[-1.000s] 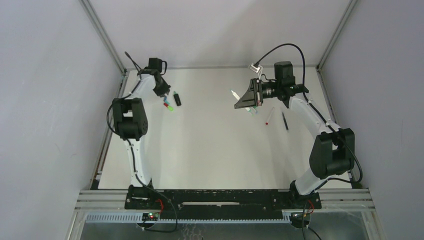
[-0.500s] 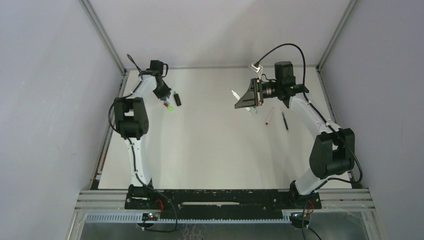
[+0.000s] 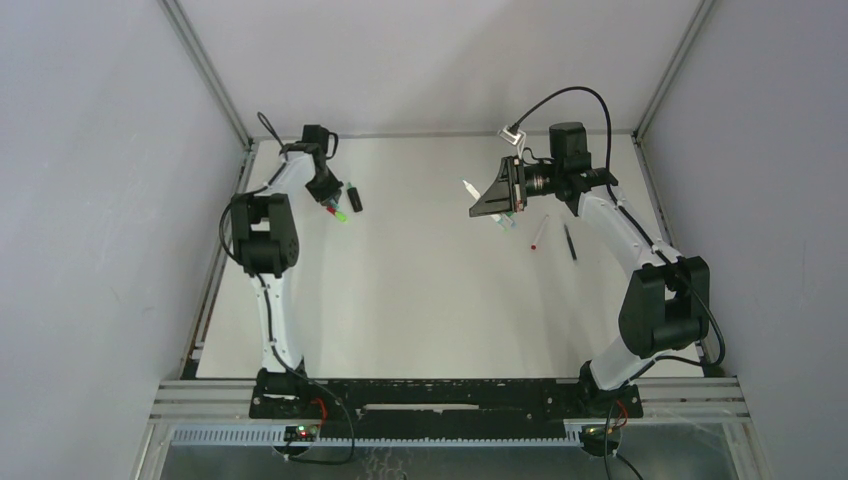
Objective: Insert the pens into the pen caps
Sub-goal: Pick up the pen cap from the center of the board, then place the pen cap at the center of the board.
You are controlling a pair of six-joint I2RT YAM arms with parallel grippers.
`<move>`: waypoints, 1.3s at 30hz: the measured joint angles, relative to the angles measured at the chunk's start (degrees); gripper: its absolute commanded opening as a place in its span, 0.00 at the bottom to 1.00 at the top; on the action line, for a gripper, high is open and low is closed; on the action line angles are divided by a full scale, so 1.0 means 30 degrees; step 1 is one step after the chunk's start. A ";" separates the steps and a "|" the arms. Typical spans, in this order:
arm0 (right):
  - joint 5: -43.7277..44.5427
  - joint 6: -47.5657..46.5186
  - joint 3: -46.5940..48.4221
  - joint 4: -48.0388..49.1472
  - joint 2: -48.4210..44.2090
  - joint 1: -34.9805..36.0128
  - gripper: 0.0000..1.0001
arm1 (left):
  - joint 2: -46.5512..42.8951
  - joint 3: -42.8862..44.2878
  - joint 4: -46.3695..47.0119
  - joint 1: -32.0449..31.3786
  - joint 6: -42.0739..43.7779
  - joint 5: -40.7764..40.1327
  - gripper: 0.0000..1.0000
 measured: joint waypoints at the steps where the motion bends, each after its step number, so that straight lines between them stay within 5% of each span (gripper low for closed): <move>1: 0.0000 0.0000 0.0000 0.0000 0.0000 -0.0007 0.00 | 0.0051 -0.0007 -0.0058 0.0000 0.0000 -0.0029 0.21; 22: -0.0029 0.0138 0.0000 0.0146 0.0007 -0.0386 0.00 | 0.0211 -0.0197 -0.0503 -0.0444 0.0430 0.0313 0.10; 32: -0.0087 0.0109 0.0000 0.0124 0.0000 -0.0488 0.00 | -0.2011 -0.2630 -0.0080 -0.2113 0.2849 0.1370 0.09; 39: -0.0087 0.0022 0.0000 -0.0007 0.0000 -0.0634 0.00 | -0.4524 -0.6943 0.1596 -0.3300 0.4146 0.3519 0.09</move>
